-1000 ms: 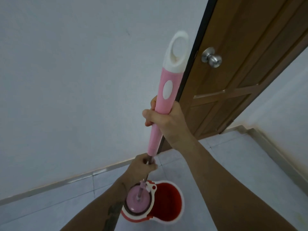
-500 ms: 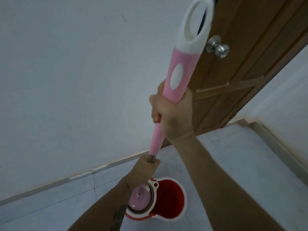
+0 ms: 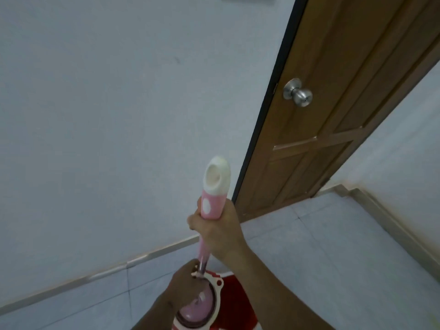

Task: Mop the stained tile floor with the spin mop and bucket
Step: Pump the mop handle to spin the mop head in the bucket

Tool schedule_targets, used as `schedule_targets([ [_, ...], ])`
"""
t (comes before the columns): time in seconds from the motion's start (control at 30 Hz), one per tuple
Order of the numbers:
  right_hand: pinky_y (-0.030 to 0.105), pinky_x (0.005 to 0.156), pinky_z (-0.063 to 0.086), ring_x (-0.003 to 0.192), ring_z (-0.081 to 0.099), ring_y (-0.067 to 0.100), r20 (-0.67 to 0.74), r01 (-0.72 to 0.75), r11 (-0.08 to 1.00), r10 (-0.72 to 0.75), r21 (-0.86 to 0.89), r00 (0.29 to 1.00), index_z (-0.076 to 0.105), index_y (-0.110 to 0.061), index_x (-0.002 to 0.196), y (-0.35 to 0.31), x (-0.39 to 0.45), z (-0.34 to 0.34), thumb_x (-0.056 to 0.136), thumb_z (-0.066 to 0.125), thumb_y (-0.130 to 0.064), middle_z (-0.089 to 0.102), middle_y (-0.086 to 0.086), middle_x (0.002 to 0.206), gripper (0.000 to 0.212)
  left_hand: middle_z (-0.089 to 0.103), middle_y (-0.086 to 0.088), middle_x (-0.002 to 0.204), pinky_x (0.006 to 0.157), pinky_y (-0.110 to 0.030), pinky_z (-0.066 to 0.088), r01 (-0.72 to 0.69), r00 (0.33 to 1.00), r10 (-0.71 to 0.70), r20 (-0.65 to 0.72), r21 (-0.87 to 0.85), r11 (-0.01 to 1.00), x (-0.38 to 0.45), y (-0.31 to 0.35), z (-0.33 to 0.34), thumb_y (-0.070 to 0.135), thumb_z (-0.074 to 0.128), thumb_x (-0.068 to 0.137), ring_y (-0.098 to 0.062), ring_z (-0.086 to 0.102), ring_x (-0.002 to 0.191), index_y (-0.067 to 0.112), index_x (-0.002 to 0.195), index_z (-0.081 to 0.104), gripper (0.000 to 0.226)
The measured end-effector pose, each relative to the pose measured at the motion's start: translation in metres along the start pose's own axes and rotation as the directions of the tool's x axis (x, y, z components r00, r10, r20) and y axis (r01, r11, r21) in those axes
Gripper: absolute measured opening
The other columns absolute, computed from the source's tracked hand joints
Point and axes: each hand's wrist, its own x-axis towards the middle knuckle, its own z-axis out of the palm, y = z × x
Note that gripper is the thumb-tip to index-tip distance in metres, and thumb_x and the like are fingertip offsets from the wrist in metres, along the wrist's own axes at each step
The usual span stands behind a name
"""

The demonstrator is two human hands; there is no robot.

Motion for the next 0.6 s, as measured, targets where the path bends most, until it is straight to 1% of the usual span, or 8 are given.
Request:
schedule_targets([
  [0.03,0.036,0.055,0.041,0.057,0.043,0.02,0.001,0.022,1.0,-0.022,0.012,1.0,0.049,-0.007,0.068,-0.014,0.004,-0.003,0.065,0.065,-0.007,0.045,0.008,0.06,0.016,0.072,-0.002,0.093,0.072,-0.027,0.055,-0.003,1.0,0.003,-0.022,-0.017,1.0,-0.003,0.01,-0.003,0.018,0.068,0.073,-0.016,0.07,0.083,0.017,0.098,0.065,0.025],
  [0.1,0.039,0.056,0.044,0.058,0.046,0.023,0.002,0.057,0.998,-0.057,0.009,0.998,0.052,0.0,0.071,-0.035,0.007,-0.01,0.064,0.067,-0.008,0.048,0.01,0.06,0.018,0.069,0.003,0.09,0.071,-0.024,0.053,-0.037,0.999,0.036,-0.039,-0.035,0.999,-0.007,0.029,-0.008,0.017,0.07,0.076,-0.011,0.066,0.077,0.021,0.091,0.061,0.017],
  [0.23,0.048,0.067,0.057,0.064,0.057,0.026,0.035,0.099,0.995,-0.1,0.019,0.994,0.056,0.005,0.08,-0.061,0.006,-0.026,0.071,0.072,-0.003,0.054,0.009,0.065,0.02,0.069,0.0,0.096,0.076,-0.027,0.057,-0.077,0.997,0.075,-0.035,-0.065,0.995,-0.011,0.044,-0.009,0.017,0.072,0.081,-0.02,0.071,0.087,0.024,0.102,0.063,0.024],
  [0.3,0.052,0.072,0.057,0.065,0.06,0.024,0.013,0.095,0.995,-0.096,0.033,0.995,0.056,0.009,0.084,-0.069,0.008,-0.033,0.074,0.073,0.001,0.053,0.011,0.068,0.021,0.069,-0.001,0.095,0.075,-0.025,0.056,-0.088,0.996,0.085,-0.04,-0.077,0.993,-0.012,0.051,-0.009,0.015,0.071,0.082,-0.019,0.07,0.086,0.024,0.103,0.064,0.023],
  [0.4,0.041,0.069,0.06,0.065,0.061,0.022,0.009,0.117,0.991,-0.118,0.059,0.993,0.057,0.001,0.08,-0.083,0.008,-0.042,0.078,0.071,0.005,0.051,0.012,0.073,0.015,0.069,-0.006,0.094,0.074,-0.025,0.054,-0.102,0.994,0.099,-0.042,-0.075,0.992,-0.011,0.058,-0.01,0.014,0.071,0.083,-0.019,0.066,0.08,0.017,0.102,0.065,0.019],
  [0.47,0.034,0.067,0.06,0.067,0.06,0.024,0.011,0.137,0.987,-0.138,0.087,0.99,0.056,-0.002,0.08,-0.091,0.009,-0.049,0.079,0.07,0.005,0.05,0.011,0.075,0.016,0.069,-0.009,0.098,0.078,-0.027,0.054,-0.114,0.993,0.111,-0.039,-0.084,0.99,-0.01,0.063,-0.012,0.014,0.072,0.082,-0.023,0.067,0.086,0.014,0.103,0.066,0.022],
  [0.5,0.034,0.068,0.06,0.067,0.06,0.025,0.012,0.147,0.985,-0.148,0.094,0.989,0.056,-0.003,0.08,-0.096,0.01,-0.052,0.079,0.07,0.004,0.05,0.011,0.075,0.016,0.069,-0.006,0.097,0.081,-0.029,0.055,-0.115,0.993,0.113,-0.035,-0.082,0.99,-0.01,0.066,-0.013,0.014,0.072,0.081,-0.023,0.067,0.089,0.016,0.102,0.067,0.022],
  [0.6,0.046,0.074,0.06,0.064,0.064,0.021,0.001,0.188,0.978,-0.189,0.086,0.982,0.054,-0.005,0.078,-0.106,0.014,-0.06,0.079,0.072,0.001,0.05,0.011,0.075,0.018,0.067,0.002,0.089,0.087,-0.036,0.054,-0.152,0.988,0.151,-0.014,-0.057,0.987,-0.011,0.075,-0.016,0.015,0.072,0.081,-0.016,0.063,0.081,0.02,0.096,0.066,0.017],
])
